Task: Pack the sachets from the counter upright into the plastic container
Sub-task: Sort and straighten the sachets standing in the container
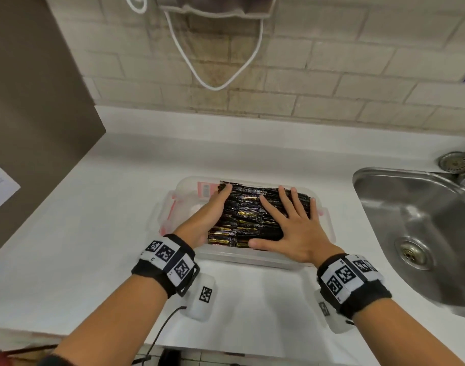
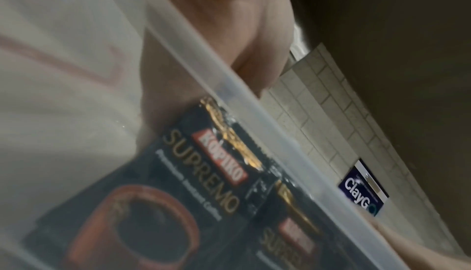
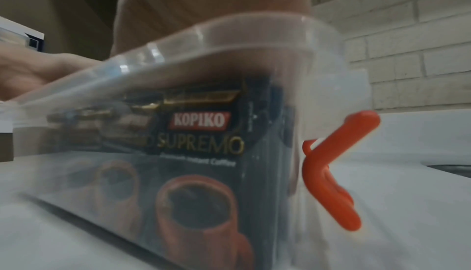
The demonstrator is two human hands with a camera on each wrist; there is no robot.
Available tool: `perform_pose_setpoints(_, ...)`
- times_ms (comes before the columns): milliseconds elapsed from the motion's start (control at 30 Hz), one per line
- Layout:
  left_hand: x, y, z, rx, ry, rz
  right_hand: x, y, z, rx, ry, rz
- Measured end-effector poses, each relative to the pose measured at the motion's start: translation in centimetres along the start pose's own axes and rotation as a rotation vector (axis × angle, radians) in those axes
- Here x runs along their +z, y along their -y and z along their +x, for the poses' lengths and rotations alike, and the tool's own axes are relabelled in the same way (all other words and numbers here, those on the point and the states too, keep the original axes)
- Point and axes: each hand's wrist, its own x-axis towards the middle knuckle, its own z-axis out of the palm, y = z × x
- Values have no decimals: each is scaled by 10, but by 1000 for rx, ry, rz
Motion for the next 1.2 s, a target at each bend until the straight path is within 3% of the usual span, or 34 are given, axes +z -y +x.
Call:
perform_pose_setpoints(100, -2, 4, 1, 16, 46, -56, 1, -1, 8, 19, 29, -16)
perform_pose_setpoints(200, -1, 9, 5, 109, -1, 57, 1, -2, 13, 21, 41, -44)
perform_pose_setpoints(333, 6, 17, 12, 231, -155, 468, 2, -3, 17, 13, 43, -61)
perform_pose_setpoints(433, 11, 22, 13, 283, -398, 908, 4, -3, 17, 14, 35, -62)
perform_pose_setpoints(533, 16, 27, 10, 430, -517, 1113, 4, -3, 15, 9, 17, -64)
perform_pose_setpoints(633, 16, 28, 12, 482, -438, 1259, 4, -3, 14, -2, 0, -55)
perform_pose_setpoints(800, 17, 28, 23, 421, -268, 1369, 6, -3, 14, -9, -9, -69)
perform_pose_setpoints(933, 23, 30, 30, 391, -287, 1394, 7, -2, 17, -4, -29, -77)
perform_pose_setpoints(1100, 26, 30, 32, 405, -408, 1529, 9, -1, 20, 14, -55, -85)
perform_pose_setpoints(1200, 26, 27, 32, 410, -384, 1526, 8, 0, 20, 21, -52, -93)
